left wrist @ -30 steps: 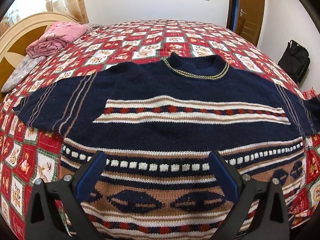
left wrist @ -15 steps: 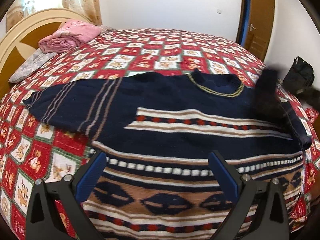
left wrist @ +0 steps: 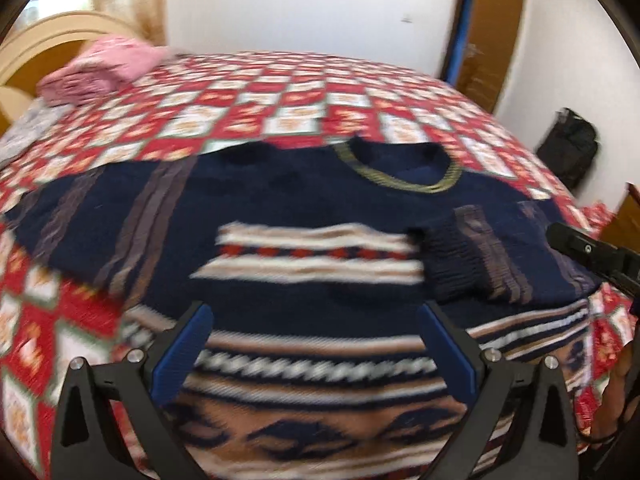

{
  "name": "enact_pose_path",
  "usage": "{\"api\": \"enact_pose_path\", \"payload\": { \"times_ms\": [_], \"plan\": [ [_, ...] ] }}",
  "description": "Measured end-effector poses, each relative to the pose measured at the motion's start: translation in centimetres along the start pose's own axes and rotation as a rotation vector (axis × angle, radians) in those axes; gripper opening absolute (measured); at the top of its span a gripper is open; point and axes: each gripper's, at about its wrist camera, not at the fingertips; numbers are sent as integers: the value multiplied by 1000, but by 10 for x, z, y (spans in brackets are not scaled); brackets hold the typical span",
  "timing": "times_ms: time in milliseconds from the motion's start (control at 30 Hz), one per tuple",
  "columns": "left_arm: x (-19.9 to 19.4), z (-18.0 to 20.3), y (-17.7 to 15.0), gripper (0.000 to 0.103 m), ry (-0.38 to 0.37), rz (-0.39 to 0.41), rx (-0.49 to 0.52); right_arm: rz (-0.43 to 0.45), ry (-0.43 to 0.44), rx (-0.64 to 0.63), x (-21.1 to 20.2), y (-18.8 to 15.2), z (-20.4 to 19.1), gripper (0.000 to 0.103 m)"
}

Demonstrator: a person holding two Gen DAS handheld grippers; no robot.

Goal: Fold small clothes
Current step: 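Fold the held sleeve across the sweater body toward the collar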

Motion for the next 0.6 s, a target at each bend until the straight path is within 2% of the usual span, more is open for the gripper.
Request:
{"api": "enact_pose_path", "payload": {
  "times_ms": [100, 167, 233, 300, 367, 400, 433, 467, 500, 533, 567, 600],
  "plan": [
    [24, 26, 17, 103, -140, -33, 25, 49, -67, -15, -13, 2, 6, 64],
    [41, 39, 23, 101, -174, -65, 21, 63, -95, -20, -21, 2, 13, 64],
    [61, 48, 28, 93, -211, -114, -2, 68, -100, -6, -23, 1, 17, 64],
    [67, 59, 32, 92, -192, -68, 10, 63, -92, 26, -25, -1, 25, 64],
    [69, 68, 35, 83, -234, -76, 18, 51, -81, 62, -22, -2, 31, 64],
    [69, 70, 36, 81, -230, -76, 13, 47, -83, 70, -21, -3, 34, 64],
    [68, 70, 36, 69, -235, -69, 10, 49, -92, 75, -21, -4, 37, 64],
    [67, 70, 36, 55, -282, -70, 4, 55, -103, 82, -21, -6, 39, 64],
    [69, 69, 37, 28, -359, -86, -15, 60, -110, 89, -22, -6, 41, 64],
    [69, 67, 37, 25, -406, -93, -42, 65, -121, 100, -24, -6, 46, 64],
    [69, 66, 37, 24, -427, -89, -59, 67, -130, 107, -25, -5, 49, 64],
    [69, 66, 37, 20, -425, -83, -61, 73, -153, 125, -29, -5, 55, 64]
  ]
}}
Point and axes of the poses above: each gripper's, at about its wrist camera, not at the fingertips, and x roughly the way its jaws point, z to its right, y to its top, and after that the axes turned 1 degree about -z, right-handed
